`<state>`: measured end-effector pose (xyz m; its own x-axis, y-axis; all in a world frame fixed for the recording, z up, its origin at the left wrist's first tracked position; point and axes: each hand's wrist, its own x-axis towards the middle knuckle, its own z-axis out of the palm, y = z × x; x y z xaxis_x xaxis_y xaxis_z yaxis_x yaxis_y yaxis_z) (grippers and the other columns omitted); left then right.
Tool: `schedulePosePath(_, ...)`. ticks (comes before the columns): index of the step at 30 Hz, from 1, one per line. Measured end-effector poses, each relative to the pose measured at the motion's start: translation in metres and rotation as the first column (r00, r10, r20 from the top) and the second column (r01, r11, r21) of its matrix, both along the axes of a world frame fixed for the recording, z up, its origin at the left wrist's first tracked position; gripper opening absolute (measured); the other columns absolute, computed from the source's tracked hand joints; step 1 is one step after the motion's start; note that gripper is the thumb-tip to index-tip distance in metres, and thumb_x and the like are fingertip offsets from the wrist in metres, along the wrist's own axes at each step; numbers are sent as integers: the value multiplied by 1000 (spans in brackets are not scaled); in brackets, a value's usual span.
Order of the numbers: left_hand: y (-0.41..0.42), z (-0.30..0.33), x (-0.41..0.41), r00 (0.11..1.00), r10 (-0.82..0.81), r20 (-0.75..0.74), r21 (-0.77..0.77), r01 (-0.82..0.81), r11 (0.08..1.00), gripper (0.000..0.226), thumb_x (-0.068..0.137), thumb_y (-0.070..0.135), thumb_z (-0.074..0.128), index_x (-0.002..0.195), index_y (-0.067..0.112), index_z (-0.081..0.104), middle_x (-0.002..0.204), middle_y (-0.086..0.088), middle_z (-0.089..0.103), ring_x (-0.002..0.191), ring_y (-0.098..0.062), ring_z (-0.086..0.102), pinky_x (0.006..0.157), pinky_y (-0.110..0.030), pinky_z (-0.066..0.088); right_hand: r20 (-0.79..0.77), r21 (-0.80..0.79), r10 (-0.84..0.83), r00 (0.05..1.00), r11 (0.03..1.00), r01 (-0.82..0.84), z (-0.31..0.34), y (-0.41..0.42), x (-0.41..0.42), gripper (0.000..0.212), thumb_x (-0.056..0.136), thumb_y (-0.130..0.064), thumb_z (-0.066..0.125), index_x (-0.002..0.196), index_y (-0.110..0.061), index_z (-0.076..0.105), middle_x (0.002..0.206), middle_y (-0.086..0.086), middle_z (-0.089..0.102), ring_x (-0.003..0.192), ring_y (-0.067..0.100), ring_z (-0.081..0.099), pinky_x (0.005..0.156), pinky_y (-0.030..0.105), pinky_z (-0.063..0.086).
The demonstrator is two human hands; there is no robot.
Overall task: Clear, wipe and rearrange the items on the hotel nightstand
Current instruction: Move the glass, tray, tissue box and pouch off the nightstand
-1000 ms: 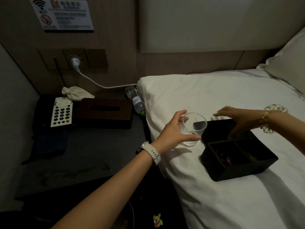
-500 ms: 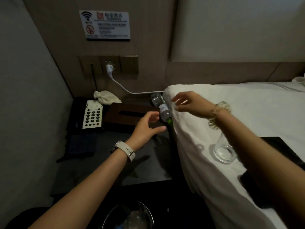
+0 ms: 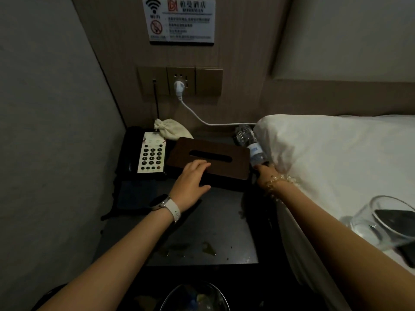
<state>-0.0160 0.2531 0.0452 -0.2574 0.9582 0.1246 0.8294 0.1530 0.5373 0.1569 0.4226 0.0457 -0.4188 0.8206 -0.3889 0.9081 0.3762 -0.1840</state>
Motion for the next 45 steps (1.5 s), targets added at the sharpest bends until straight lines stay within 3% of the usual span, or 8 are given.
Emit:
schedulePosePath(5,-5,-7,13,998,-52,-19,-5,51,999,65,88,17,67,147,16,38,150,2,35,140,-14,27,111,-27,29,15,52,-44,999,998,43,-4,-6,5,59,93,-9,55,148,-18,34,158,18,1,132,45,40,111,46,36)
schedulePosePath(11,-7,-6,31,994,-108,-4,-57,108,993,71,89,16,66,151,18,30,156,2,28,146,-17,20,117,-34,27,55,160,-8,998,987,-1,-9,-32,17,60,92,-2,50,146,-18,30,149,23,16,118,47,53,99,51,47)
schedulePosePath(18,-14,-1,55,987,-147,67,-173,157,972,79,90,19,66,154,18,20,161,0,18,148,-19,16,118,-36,25,42,292,20,999,956,-32,-14,-83,46,41,98,-7,41,137,-19,41,133,20,35,97,36,66,81,41,54)
schedulePosePath(28,-21,13,105,953,-244,180,-75,261,963,95,83,9,73,155,24,14,161,3,17,148,-17,14,120,-37,22,-72,492,112,991,868,-63,50,-135,93,38,89,-8,53,126,-11,44,134,22,38,78,36,63,58,35,34)
schedulePosePath(34,-19,13,129,947,-256,194,11,258,966,100,79,12,78,155,19,13,160,0,20,148,-19,16,119,-35,23,-159,515,278,947,842,-161,107,-154,109,26,87,-6,57,111,-12,48,107,13,43,60,29,46,57,36,33)
schedulePosePath(37,-20,14,137,942,-239,236,19,242,970,95,74,22,82,151,19,27,152,-1,37,141,-19,32,112,-35,34,-215,498,337,917,845,-194,126,-168,122,21,88,-9,58,107,-14,50,95,5,39,72,36,54,64,41,45)
schedulePosePath(41,-42,20,146,937,-249,246,58,242,969,58,67,38,84,114,32,51,110,12,67,106,-14,64,73,-25,48,-297,501,383,875,842,-199,146,-184,148,14,92,-17,57,105,-21,51,94,2,41,76,31,52,69,44,47)
schedulePosePath(45,-69,43,175,896,-265,357,204,202,958,53,62,50,84,105,31,59,95,14,73,90,-1,68,71,-24,54,-411,539,397,821,832,-132,173,-198,169,11,94,-27,57,105,-29,54,96,-1,44,78,19,51,68,35,45)
